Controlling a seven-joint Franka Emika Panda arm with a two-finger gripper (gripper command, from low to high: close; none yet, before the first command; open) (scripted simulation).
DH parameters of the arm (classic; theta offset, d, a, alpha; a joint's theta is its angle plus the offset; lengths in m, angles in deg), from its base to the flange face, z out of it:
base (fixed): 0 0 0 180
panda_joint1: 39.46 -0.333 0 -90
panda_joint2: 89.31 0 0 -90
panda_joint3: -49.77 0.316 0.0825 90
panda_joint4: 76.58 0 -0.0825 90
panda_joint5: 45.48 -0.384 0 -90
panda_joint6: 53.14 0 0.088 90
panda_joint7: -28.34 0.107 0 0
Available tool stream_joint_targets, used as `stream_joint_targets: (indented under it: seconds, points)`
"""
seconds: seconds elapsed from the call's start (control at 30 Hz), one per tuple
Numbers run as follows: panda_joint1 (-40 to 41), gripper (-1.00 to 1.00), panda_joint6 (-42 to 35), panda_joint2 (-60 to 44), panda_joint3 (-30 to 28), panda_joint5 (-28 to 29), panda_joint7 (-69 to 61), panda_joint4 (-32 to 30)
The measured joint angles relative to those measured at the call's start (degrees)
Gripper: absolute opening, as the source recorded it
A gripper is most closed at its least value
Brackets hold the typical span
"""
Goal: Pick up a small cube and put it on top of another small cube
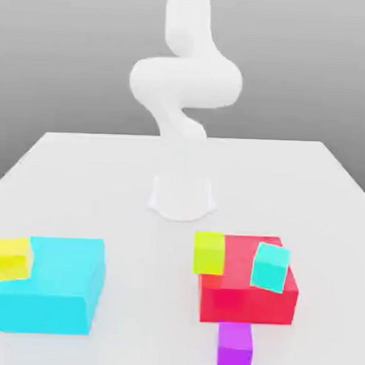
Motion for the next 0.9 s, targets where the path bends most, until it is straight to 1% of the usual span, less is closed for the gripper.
stream_joint_targets:
  seconds: [0.27, 0.6, 0.83, 0.9]
  points:
    - [-0.1, 0.0, 7.0, -16.94, 2.97, -0.06, 4.0, -3.19]
    - [-1.34, 0.0, 15.56, -37.74, 5.9, 1.96, 10.38, -7.09]
    - [-3.49, 0.0, 21.58, -52.34, 6.04, 4.03, 15.26, -9.73]
    - [-4.2, 0.0, 24.38, -56.5, 5.4, 4.93, 16.26, -9.45]
